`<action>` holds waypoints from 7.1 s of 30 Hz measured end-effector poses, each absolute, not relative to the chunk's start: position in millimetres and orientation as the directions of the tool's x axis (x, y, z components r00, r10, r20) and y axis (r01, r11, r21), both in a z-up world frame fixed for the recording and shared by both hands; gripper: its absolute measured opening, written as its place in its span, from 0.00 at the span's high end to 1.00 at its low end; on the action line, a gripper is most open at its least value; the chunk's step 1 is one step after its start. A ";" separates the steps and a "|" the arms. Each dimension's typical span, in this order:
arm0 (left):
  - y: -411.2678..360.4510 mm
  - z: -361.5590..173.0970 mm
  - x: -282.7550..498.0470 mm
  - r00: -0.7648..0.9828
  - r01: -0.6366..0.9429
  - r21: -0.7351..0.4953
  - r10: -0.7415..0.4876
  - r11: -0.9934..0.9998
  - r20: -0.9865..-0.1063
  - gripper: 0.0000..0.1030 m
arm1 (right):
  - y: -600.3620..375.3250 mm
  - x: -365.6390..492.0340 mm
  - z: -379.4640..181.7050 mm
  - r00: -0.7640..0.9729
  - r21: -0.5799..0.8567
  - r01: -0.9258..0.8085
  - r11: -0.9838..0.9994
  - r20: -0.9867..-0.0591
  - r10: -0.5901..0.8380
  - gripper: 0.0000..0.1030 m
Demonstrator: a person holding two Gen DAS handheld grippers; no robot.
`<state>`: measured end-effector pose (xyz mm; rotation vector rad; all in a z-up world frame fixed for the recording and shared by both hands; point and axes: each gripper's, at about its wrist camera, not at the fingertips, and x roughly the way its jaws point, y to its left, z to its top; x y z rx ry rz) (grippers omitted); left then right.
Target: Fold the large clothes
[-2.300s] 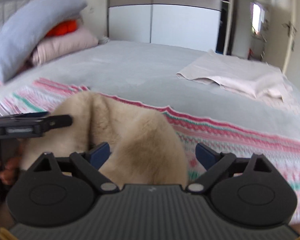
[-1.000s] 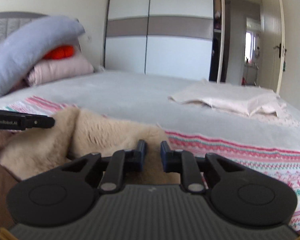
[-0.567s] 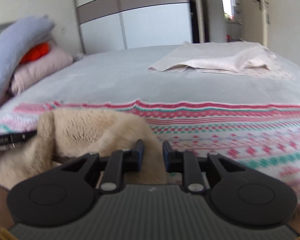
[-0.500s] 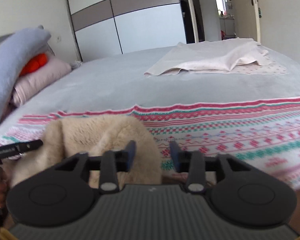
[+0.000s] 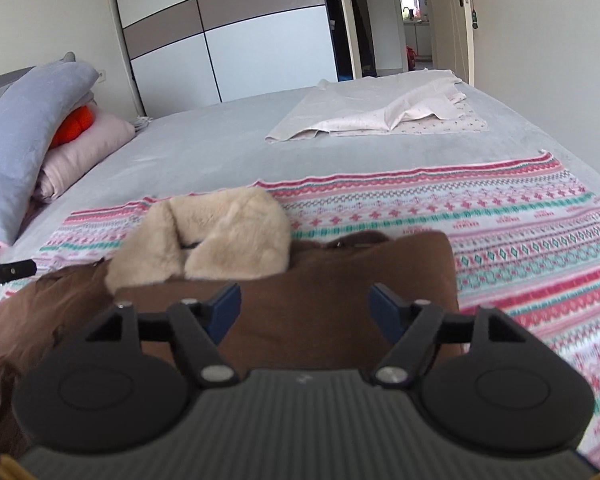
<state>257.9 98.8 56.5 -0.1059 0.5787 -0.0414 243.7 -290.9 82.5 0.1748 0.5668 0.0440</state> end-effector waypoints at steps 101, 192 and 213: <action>182.6 26.6 152.1 0.894 0.218 -0.359 -0.333 0.908 -0.300 0.24 | -255.2 220.4 21.6 0.733 0.603 -0.029 0.797 -0.529 0.427 0.23; 192.0 24.2 -35.6 0.750 0.242 -0.025 -0.203 0.970 -0.629 0.00 | -319.0 -62.2 36.9 0.818 0.110 -0.023 0.994 -0.569 0.082 0.02; 274.2 -65.6 -56.8 0.413 0.133 -0.624 -0.615 0.770 -0.672 0.03 | -392.9 -107.0 -27.7 0.711 0.485 0.093 0.870 -0.644 0.283 0.00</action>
